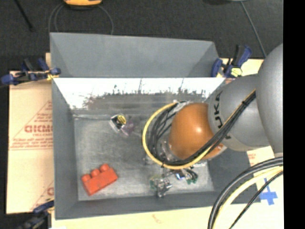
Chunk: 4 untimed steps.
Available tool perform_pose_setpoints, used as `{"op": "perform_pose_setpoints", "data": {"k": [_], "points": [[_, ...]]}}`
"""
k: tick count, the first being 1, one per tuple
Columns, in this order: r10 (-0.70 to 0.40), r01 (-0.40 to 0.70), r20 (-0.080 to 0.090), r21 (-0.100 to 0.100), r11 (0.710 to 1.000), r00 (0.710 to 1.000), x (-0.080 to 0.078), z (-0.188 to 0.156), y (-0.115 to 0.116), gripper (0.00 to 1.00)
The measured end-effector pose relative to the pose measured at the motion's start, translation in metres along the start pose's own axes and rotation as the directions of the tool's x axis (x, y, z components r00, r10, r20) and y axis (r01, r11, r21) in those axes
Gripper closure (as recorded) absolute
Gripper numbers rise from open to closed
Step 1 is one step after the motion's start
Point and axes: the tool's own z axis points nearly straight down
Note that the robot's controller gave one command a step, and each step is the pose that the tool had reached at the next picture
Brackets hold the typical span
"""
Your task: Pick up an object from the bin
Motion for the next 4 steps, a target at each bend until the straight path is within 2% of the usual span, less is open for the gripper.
{"op": "perform_pose_setpoints", "data": {"k": [1,2,3,4], "points": [[0.003,-0.003,-0.007,-0.005,1.000,1.000,0.002,0.000,0.001,1.00],[0.053,-0.053,-0.012,-0.004,0.999,0.999,-0.015,-0.143,-0.014,1.00],[0.241,-0.241,-0.026,-0.004,0.971,0.970,-0.049,-0.067,-0.027,1.00],[0.241,-0.241,-0.023,-0.004,0.971,0.970,-0.050,-0.069,-0.027,0.00]]}}
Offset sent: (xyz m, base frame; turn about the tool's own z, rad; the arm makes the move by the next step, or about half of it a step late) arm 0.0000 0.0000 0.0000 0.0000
